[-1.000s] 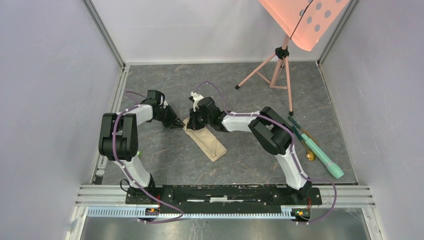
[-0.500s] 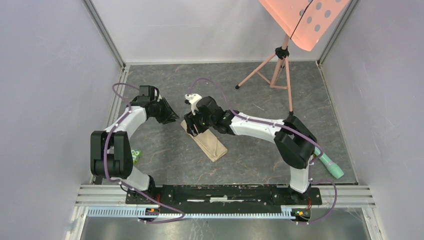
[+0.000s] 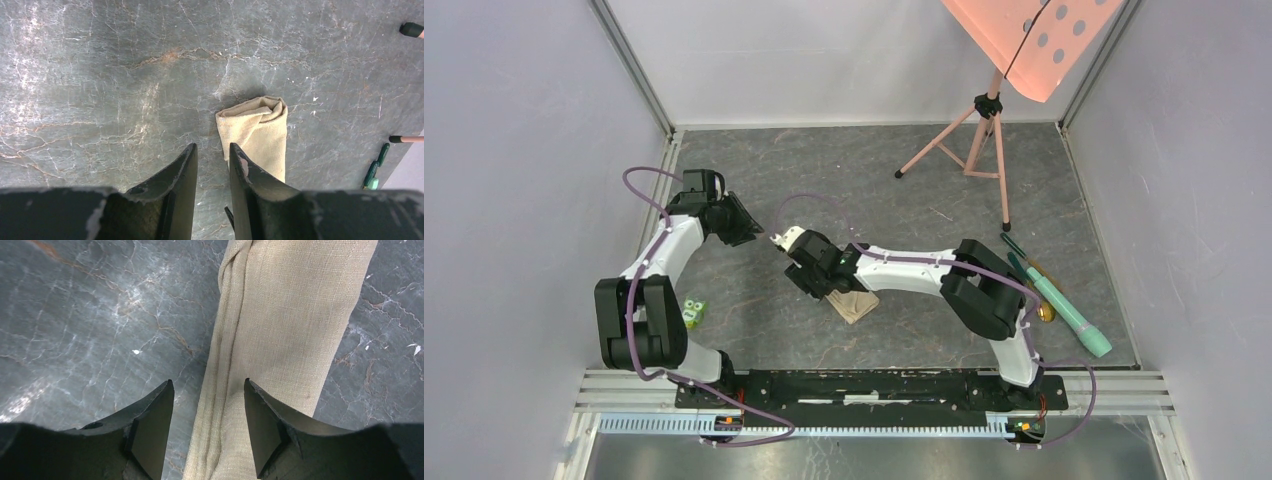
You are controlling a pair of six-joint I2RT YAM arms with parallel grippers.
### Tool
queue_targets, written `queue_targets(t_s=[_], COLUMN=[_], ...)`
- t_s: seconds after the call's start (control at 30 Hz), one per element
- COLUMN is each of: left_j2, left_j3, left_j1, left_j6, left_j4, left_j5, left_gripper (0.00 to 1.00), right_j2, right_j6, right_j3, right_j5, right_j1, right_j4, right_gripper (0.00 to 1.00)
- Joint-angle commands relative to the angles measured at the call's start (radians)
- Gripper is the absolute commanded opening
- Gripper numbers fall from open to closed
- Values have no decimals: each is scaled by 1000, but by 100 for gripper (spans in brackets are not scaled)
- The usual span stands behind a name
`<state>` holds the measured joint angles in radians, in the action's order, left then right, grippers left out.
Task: Fold the napkin into a case and place the utensils inside
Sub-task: Pick up the smaller rectangle-folded napkin from the center of the board, then turn over the smaller rectangle-folded napkin at the center of the board.
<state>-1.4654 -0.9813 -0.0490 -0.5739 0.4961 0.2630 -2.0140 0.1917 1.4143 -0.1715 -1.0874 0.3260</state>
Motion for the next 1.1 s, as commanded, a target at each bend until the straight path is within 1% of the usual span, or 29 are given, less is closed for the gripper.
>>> queue_targets(t_s=[0.0,0.13,0.23,0.27,0.33,0.43,0.5,0.53,0.57,0.63,0.7,0.8,0.83,0.9,0.97,1.0,1.07], left_j2=[43,52,57,59,63,73,81,86,92,106,127,162,173,189,195,198,206], left_j3=[-16,-16,-14,-14,-14,-14,-14,-14,-15,-16,-16,-14,-13,-14,-19,-23,-23], left_j1=[-2,-4,-5,-5,-7,-10,-10,-9,-9,-10,-10,-10,-9,-12,-18,-20,-21], left_j6=[34,34,37,36,36,40,42,45,46,53,60,68,71,78,82,87,90], left_j4=[-8,-10,-12,-12,-10,-9,-7,-6,-4,-1,1,0,-1,0,8,13,12], left_j5=[7,7,4,5,1,-11,-23,-30,-36,-54,-82,-125,-134,-161,-179,-188,-200], left_gripper=[37,37,37,37,37,37,37,37,37,37,37,37,37,37,37,37,37], right_j2=[-41,-78,-117,-128,-146,-158,-149,-139,-121,-78,-29,66,94,138,165,177,188], right_j6=[-29,-35,-44,-46,-49,-47,-48,-49,-49,-45,-15,71,107,179,261,326,460], right_j3=[70,92,127,138,149,149,147,146,141,139,142,98,69,6,-72,-123,-252], right_j5=[-99,-146,-202,-223,-278,-343,-357,-357,-343,-271,-142,137,243,403,553,649,783], right_j1=[-19,-33,-50,-58,-72,-88,-94,-95,-95,-93,-77,-35,-18,10,35,55,87], right_j4=[28,48,76,86,97,93,82,72,62,42,38,-14,-50,-116,-203,-286,-481], right_gripper=[60,58,55,52,45,20,5,1,1,0,0,0,0,1,1,0,0])
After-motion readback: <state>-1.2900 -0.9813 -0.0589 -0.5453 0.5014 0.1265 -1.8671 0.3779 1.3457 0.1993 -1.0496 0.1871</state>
